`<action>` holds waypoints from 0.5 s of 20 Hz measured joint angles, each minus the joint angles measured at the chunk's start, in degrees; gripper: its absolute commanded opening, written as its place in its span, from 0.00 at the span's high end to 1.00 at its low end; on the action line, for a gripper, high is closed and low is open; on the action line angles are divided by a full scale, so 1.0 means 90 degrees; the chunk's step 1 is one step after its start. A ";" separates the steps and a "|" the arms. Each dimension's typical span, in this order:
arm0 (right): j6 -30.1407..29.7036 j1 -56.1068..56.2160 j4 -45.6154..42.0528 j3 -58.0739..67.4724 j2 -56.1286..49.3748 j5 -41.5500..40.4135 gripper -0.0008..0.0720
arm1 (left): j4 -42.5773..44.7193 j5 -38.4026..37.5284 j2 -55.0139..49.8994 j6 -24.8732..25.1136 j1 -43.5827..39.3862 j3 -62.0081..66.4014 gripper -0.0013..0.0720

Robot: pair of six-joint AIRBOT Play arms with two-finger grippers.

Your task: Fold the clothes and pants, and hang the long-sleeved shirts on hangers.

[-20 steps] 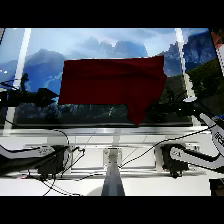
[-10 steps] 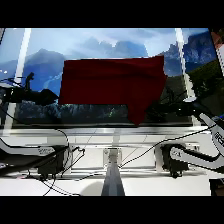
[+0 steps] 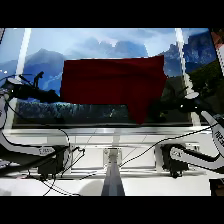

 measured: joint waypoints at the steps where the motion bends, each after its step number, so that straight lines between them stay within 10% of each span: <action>1: -0.0010 0.0000 -0.0017 0.0272 0.0080 0.0117 0.97 | -0.0192 -0.0119 0.0007 0.0080 -0.0010 0.0189 0.97; 5: -0.0024 0.0012 0.0180 0.1440 0.0335 0.0102 0.97 | -0.1911 -0.0165 0.0022 0.0408 -0.0036 0.0964 0.97; 10: 0.0425 0.0454 0.0522 0.2395 0.0148 -0.2176 0.97 | -0.4330 0.1285 0.0010 0.0682 -0.0372 0.1297 0.97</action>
